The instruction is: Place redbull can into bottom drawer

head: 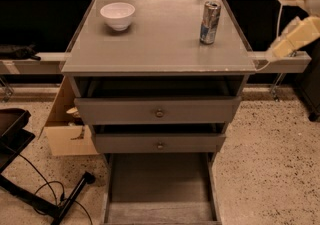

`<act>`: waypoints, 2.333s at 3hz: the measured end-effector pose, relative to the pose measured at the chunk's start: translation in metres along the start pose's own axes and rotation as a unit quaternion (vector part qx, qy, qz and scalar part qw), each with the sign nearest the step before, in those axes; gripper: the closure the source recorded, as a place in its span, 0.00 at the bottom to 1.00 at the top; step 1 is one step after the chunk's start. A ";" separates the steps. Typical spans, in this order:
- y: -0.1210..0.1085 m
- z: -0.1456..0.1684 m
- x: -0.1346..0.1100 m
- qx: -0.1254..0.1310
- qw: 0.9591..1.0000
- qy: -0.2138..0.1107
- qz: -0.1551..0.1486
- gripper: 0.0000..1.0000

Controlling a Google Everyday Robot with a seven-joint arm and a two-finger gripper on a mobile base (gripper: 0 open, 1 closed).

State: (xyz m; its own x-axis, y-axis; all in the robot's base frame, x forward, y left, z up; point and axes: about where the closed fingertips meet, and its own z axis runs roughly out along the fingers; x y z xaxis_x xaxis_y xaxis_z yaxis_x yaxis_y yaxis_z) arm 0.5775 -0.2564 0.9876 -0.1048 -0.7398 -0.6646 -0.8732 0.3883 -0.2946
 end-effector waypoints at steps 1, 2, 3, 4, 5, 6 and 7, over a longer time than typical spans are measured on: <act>-0.049 0.030 -0.005 0.011 0.996 -0.090 0.007 0.00; -0.086 0.066 -0.006 0.024 0.988 -0.154 0.021 0.00; -0.116 0.096 -0.003 0.049 0.979 -0.195 0.041 0.00; -0.131 0.115 -0.004 0.053 0.973 -0.214 0.063 0.00; -0.131 0.115 -0.004 0.053 0.973 -0.214 0.063 0.00; -0.142 0.142 -0.016 0.053 0.968 -0.232 0.076 0.00; -0.156 0.162 -0.026 0.063 0.963 -0.247 0.092 0.00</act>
Offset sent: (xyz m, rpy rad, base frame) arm 0.1770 0.0018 -0.0262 0.4406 -0.2248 0.0061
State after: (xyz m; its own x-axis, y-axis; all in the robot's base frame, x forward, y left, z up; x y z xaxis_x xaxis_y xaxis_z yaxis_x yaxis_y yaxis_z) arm 0.7938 -0.2091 0.9401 0.0131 -0.3127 -0.9498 -0.7936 0.5746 -0.2001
